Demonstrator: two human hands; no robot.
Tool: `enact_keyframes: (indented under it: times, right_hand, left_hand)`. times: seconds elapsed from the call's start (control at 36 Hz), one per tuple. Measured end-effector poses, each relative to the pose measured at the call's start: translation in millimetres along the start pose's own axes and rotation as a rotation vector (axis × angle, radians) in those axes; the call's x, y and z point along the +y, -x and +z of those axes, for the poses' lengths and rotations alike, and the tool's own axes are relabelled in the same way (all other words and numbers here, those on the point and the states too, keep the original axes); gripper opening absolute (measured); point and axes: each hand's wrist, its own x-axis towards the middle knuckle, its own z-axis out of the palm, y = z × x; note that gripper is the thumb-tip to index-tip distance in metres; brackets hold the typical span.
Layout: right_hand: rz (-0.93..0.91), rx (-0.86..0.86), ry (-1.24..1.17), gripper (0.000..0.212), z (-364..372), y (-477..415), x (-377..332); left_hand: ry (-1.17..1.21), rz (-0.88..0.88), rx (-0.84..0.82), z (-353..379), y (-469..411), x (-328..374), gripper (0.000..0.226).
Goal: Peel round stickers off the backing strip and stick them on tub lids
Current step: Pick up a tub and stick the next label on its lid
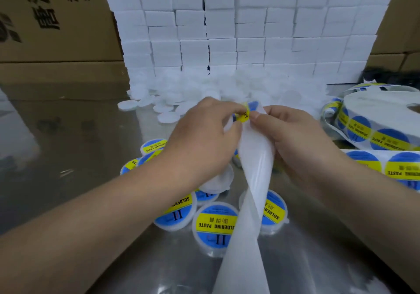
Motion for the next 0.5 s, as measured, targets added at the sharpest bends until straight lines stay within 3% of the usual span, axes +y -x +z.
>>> enact_keyframes:
  times: [0.11, 0.19, 0.36, 0.5]
  right_hand:
    - [-0.005, -0.104, -0.011, 0.014, 1, 2, -1]
    - [-0.001, -0.166, -0.001, 0.024, 1, 3, 1]
    - [-0.015, -0.164, -0.030, 0.026, 4, 3, 2]
    - [-0.045, -0.192, 0.013, 0.030, 3, 4, 3]
  left_hand:
    - [0.006, -0.016, 0.009, -5, 7, -9, 0.025]
    - [0.041, -0.050, 0.002, -9, 11, -10, 0.012]
    - [0.018, -0.056, 0.006, -8, 13, -6, 0.022]
    - [0.042, -0.070, 0.013, -10, 13, -4, 0.008]
